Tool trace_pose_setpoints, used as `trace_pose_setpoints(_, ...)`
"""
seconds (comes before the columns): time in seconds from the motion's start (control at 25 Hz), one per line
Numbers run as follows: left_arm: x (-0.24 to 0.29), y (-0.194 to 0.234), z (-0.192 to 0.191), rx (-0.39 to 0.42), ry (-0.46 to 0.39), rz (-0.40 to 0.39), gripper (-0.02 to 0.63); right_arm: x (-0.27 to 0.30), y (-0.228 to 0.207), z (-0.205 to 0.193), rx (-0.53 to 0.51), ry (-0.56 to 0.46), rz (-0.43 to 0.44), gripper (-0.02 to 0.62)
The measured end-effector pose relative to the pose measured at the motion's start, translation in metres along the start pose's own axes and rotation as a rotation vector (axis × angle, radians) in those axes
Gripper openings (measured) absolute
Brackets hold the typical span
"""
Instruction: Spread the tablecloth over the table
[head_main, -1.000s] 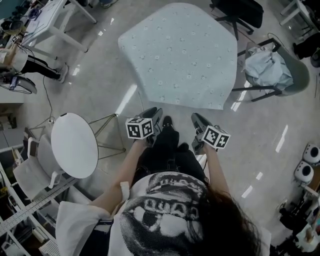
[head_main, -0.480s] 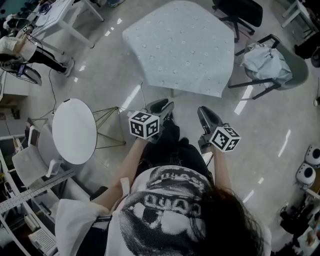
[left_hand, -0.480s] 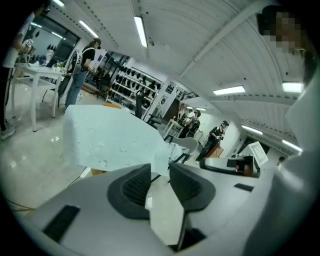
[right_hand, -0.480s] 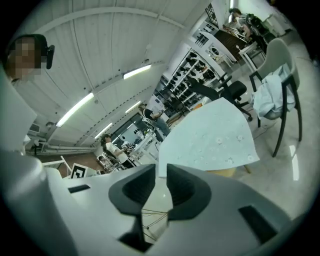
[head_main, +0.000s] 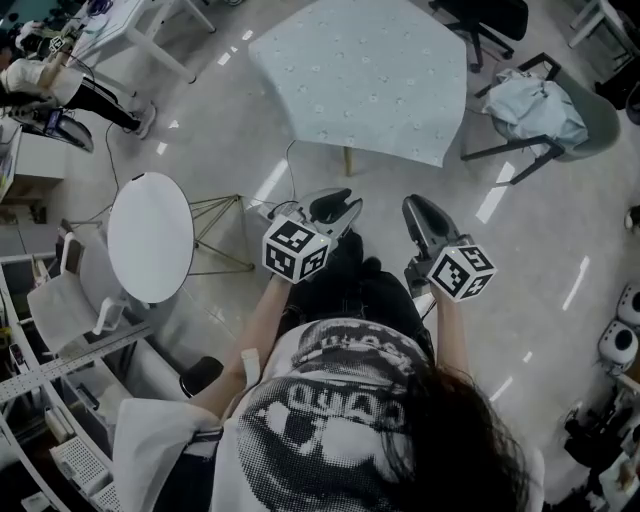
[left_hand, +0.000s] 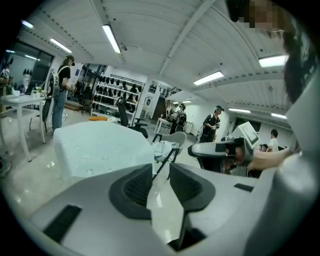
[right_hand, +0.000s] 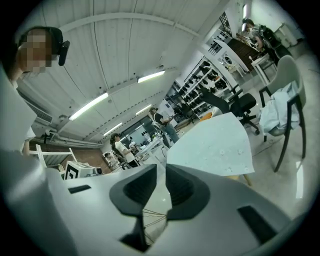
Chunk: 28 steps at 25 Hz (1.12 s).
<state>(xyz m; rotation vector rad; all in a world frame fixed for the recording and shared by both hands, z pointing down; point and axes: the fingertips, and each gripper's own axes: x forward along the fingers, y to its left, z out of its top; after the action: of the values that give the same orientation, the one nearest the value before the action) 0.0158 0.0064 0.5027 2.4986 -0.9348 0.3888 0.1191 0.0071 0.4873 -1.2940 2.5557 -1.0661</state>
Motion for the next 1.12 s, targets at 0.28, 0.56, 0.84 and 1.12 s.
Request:
trace_pose_setpoints(0.28, -0.013, -0.027, 0.010, 0.021, -0.059, -0.008, 0.076, -0.022, 0.006, -0.004, -0.033, -0.002, -0.023, 0.014)
trace_pose_setpoints(0.56, -0.023, -0.037, 0.007, 0.047, -0.059, -0.003, 0.034, -0.029, 0.014, -0.008, -0.130, 0.006, -0.037, -0.011)
trace_pose_setpoints(0.84, -0.029, -0.046, -0.002, 0.076, -0.039, -0.021, 0.024, -0.031, 0.024, -0.012, -0.186, 0.003, -0.020, -0.011)
trace_pose_setpoints(1.12, -0.035, -0.056, -0.007, 0.085, -0.044, -0.048, 0.023, -0.037, 0.036, -0.017, -0.205, 0.004, -0.007, -0.005)
